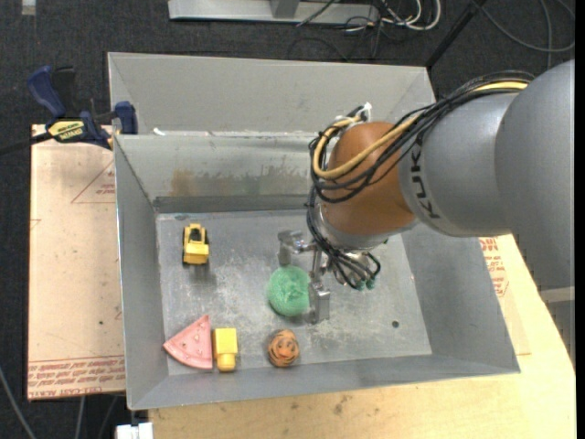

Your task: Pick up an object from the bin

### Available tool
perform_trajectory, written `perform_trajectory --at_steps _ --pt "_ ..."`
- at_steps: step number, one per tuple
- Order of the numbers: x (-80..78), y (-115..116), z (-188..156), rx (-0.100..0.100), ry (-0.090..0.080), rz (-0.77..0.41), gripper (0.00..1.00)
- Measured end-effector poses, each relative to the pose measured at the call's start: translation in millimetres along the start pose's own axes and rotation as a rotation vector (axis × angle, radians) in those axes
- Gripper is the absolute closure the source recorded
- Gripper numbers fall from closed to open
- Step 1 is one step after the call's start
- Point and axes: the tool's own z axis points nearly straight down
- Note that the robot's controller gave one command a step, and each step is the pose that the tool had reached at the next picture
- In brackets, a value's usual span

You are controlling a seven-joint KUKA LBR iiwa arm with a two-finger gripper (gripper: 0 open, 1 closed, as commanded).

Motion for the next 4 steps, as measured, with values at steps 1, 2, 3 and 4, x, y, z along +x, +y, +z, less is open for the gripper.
perform_trajectory --at_steps 1,2,3,4 --pt "-11.8 14.0 21.5 -0.001 0.002 0.153 1.00" --pt "-11.8 14.1 21.5 0.000 0.002 0.153 1.00" --pt "-11.8 14.1 21.5 0.000 0.002 0.153 1.00" --pt "-11.8 14.1 21.6 0.000 0.002 0.153 1.00"
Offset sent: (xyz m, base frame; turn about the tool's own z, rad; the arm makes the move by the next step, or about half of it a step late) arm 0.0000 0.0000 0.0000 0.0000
